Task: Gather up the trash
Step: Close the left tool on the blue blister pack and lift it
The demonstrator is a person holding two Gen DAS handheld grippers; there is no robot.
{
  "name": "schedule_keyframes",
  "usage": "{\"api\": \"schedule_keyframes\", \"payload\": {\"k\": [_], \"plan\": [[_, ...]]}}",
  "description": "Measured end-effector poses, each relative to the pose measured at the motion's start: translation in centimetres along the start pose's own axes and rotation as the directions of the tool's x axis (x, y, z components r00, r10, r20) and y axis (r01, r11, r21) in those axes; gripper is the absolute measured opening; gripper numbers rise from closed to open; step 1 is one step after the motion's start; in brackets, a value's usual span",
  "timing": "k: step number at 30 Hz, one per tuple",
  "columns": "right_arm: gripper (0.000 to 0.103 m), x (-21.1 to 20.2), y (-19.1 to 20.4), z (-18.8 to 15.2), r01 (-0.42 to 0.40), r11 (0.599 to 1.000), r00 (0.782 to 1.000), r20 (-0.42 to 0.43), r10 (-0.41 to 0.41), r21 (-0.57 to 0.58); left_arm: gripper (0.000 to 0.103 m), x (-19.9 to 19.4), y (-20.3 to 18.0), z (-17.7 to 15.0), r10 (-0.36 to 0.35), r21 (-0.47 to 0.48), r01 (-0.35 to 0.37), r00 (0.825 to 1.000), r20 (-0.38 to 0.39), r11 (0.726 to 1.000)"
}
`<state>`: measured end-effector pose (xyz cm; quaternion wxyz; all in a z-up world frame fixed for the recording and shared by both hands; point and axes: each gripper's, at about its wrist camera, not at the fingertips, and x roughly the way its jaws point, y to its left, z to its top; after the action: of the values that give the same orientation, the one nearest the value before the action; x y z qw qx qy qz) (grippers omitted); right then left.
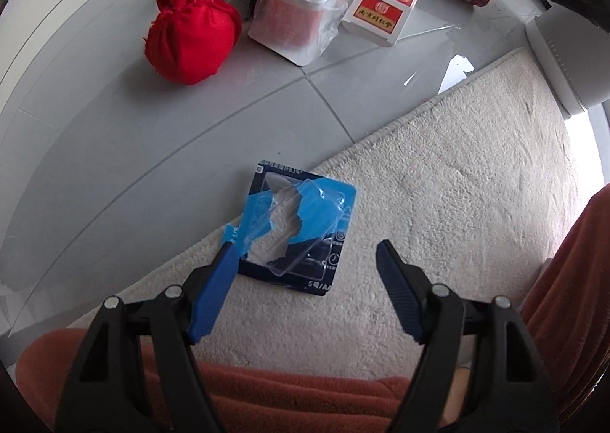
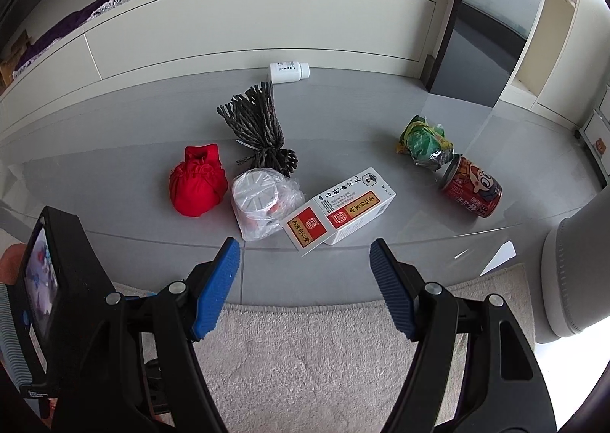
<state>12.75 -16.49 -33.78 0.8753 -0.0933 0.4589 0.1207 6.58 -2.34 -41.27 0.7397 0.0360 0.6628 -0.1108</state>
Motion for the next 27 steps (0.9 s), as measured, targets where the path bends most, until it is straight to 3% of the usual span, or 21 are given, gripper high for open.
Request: {"api": "schedule_keyframes", "payload": {"k": [7, 13, 27], "plan": [[0.068, 1.1, 0.7, -0.5, -0.016, 0.999, 1.0, -0.027, 0.014, -0.047, 0.073, 1.1, 0.2, 0.5, -0.008, -0.006, 0.008, 1.0, -0.014, 1.0], [0.068, 1.0, 0.6, -1.4, -0.02, 0.998, 0.999, -0.047, 0.017, -0.059, 0.051, 1.3, -0.4, 0.6, 0.058, 0.013, -0.058, 0.998, 0.006, 0.998], [0.068, 0.1, 0.7, -1.9, -0.025, 0.997, 0.998, -0.051, 0.022, -0.071, 0.041, -0.1, 0.1, 0.0, 0.031, -0.011, -0.03, 0.999, 0.032, 0.999]]}}
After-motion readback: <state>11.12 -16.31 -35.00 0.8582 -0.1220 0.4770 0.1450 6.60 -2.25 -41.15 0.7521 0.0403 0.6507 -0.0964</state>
